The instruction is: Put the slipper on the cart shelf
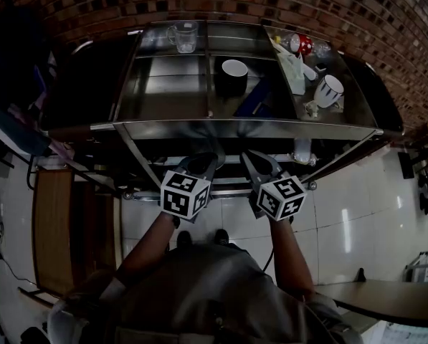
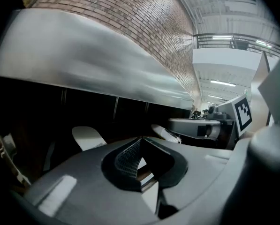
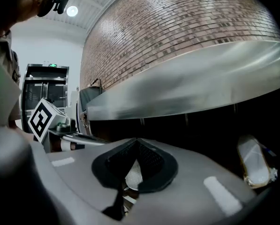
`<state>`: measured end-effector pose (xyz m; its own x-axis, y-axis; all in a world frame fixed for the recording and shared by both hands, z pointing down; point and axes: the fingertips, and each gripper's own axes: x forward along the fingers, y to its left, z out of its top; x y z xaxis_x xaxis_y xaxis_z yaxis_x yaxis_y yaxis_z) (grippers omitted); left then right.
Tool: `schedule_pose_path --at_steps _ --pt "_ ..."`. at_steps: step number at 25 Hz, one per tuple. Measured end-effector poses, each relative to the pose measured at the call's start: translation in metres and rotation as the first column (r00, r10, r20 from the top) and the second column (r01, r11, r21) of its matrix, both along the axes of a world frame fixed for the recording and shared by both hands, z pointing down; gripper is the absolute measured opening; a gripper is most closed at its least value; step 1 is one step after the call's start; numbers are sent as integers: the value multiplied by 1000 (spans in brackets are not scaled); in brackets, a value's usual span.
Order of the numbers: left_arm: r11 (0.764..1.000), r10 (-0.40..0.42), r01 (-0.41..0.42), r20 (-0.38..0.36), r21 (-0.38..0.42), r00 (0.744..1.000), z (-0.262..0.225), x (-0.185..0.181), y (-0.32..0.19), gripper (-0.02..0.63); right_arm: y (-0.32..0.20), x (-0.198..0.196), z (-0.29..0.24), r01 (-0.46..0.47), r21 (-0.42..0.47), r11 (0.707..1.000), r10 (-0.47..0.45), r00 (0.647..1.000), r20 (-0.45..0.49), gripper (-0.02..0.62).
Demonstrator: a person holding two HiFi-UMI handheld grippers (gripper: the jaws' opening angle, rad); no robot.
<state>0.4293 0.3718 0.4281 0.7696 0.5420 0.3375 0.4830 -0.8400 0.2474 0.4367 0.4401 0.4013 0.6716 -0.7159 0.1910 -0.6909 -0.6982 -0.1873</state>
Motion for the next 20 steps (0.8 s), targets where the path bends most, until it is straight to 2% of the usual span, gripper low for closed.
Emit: schedule_pose_path --at_steps 20 --pt "1000 -1 1 12 9 1000 2 10 -4 8 -19 5 -8 86 19 996 -86 996 -9 0"
